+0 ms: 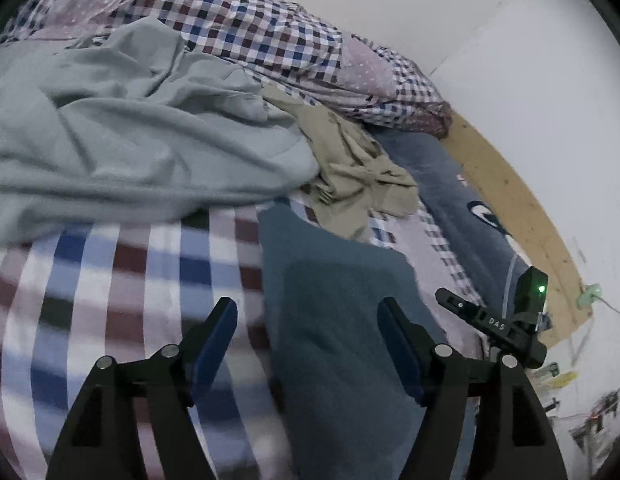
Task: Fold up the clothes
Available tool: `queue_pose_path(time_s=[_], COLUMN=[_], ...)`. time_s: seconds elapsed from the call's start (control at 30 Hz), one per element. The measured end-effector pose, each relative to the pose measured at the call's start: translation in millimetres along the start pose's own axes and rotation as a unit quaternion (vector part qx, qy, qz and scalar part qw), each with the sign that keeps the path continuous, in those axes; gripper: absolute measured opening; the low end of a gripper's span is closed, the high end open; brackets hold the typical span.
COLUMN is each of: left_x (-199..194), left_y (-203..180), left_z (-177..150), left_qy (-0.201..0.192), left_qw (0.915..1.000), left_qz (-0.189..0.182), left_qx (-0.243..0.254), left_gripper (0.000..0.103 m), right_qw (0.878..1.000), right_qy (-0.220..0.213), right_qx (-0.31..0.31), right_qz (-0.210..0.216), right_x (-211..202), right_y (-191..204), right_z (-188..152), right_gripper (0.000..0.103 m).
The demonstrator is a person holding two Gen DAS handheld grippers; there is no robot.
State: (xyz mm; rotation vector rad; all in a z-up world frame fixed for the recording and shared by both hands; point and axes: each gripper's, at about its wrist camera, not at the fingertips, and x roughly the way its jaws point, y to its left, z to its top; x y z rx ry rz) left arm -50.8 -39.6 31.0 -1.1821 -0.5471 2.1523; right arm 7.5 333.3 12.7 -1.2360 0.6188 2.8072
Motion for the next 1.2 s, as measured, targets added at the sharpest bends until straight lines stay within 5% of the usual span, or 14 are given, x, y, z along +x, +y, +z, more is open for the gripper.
queue_pose_path(time_s=[0.37, 0.47, 0.5, 0.57, 0.63, 0.83, 1.0, 1.13, 1.2], left_x=[65, 76, 78, 78, 73, 55, 52, 52, 51], left_y=[2, -3, -3, 3, 9, 26, 35, 42, 48], left_z=[48, 50, 50, 52, 50, 41, 37, 37, 35], left_qy=[0.015, 0.022, 0.020, 0.008, -0.008, -0.059, -0.072, -0.062, -0.056], left_qw=[0.9987, 0.9978, 0.9980, 0.9990, 0.9995, 0.9982, 0.9972, 0.9973, 0.9971], left_qz=[-0.009, 0.001, 0.002, -0.006, -0.006, 0.004, 0.012, 0.020, 0.010], left_qx=[0.048, 0.062, 0.061, 0.043, 0.030, -0.003, -0.018, -0.034, -0.050], left_gripper=[0.073, 0.042, 0.037, 0.019, 0.014, 0.013, 0.017, 0.052, 0.053], right_qw=[0.996, 0.996, 0.997, 0.998, 0.998, 0.992, 0.996, 0.999, 0.999], right_qy=[0.028, 0.024, 0.019, 0.005, -0.033, -0.102, -0.049, -0.016, -0.017], right_qx=[0.047, 0.023, 0.013, -0.008, -0.028, -0.072, -0.071, -0.010, 0.024], right_qz=[0.077, 0.083, 0.080, 0.069, 0.049, 0.018, -0.011, -0.037, -0.044], right_x=[58, 59, 58, 52, 37, 17, 66, 84, 79], right_y=[-33, -23, -18, -9, 1, 29, 25, -3, -17], right_z=[24, 25, 25, 25, 30, 44, 40, 42, 42], right_gripper=[0.049, 0.022, 0.002, 0.001, 0.001, 0.001, 0.001, 0.006, 0.013])
